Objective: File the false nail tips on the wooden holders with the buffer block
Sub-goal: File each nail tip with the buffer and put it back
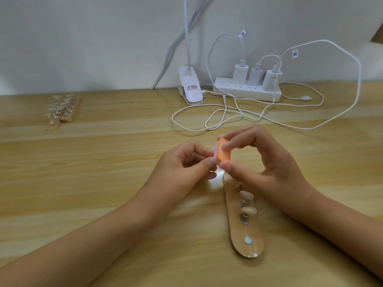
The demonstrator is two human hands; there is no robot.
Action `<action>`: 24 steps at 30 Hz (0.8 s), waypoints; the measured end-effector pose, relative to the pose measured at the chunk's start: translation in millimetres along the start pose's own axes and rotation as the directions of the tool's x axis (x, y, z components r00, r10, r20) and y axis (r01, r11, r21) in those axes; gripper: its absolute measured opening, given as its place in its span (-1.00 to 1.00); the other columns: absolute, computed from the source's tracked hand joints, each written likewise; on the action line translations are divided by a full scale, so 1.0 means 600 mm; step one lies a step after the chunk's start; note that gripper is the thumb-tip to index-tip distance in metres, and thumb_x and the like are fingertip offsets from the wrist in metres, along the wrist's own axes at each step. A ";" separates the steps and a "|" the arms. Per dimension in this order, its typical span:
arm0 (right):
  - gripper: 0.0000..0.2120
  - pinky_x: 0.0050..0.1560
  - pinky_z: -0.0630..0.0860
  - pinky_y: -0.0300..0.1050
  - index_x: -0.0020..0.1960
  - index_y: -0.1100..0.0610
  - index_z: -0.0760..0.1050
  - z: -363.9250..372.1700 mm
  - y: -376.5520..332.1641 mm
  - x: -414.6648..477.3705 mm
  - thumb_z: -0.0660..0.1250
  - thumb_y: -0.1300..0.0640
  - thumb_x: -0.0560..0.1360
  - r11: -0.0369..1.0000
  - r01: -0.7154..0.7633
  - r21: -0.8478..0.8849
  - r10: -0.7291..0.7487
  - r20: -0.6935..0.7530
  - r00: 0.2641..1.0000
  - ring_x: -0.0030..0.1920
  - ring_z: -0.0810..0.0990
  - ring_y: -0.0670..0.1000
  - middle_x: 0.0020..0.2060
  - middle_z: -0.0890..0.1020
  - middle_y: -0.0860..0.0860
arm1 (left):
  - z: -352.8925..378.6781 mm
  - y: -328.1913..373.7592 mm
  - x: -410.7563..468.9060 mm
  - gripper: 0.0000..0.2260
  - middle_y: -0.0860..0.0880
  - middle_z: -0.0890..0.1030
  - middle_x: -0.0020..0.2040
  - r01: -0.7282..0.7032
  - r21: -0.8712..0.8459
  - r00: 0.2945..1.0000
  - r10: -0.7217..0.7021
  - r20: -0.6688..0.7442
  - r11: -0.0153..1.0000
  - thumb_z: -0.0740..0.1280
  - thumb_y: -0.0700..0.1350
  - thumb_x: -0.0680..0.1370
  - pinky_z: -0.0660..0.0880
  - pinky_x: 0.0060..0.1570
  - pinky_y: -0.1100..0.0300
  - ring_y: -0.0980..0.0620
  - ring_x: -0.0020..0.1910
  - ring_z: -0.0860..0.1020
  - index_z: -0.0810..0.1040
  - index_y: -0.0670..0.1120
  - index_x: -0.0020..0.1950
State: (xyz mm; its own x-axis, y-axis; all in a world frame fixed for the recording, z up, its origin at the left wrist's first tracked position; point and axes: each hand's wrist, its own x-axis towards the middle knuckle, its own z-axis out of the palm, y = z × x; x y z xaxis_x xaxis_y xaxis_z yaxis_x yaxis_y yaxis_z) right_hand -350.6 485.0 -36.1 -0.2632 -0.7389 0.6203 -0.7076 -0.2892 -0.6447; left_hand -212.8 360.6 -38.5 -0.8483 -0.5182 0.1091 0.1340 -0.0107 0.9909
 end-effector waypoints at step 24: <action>-0.82 0.18 0.49 0.07 0.04 0.10 0.49 -0.003 0.007 -0.002 0.41 0.09 0.48 1.000 -0.002 0.014 0.003 -0.031 1.000 0.13 0.61 0.11 0.00 0.63 0.05 | -0.002 -0.002 0.001 -0.95 0.07 0.65 -0.23 -0.028 0.027 0.999 0.028 0.016 0.999 0.43 -0.09 0.41 0.58 -0.12 0.25 0.16 -0.21 0.59 0.61 -0.04 -0.19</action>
State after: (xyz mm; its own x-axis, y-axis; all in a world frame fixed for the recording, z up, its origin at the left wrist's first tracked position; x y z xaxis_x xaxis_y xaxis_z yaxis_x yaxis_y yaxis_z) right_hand -354.6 485.8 -39.0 -0.2854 -0.7205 0.6320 -0.6979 -0.2958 -0.6523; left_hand -212.6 359.2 -39.5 -0.8523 -0.5045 0.1378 0.1441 0.0267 0.9892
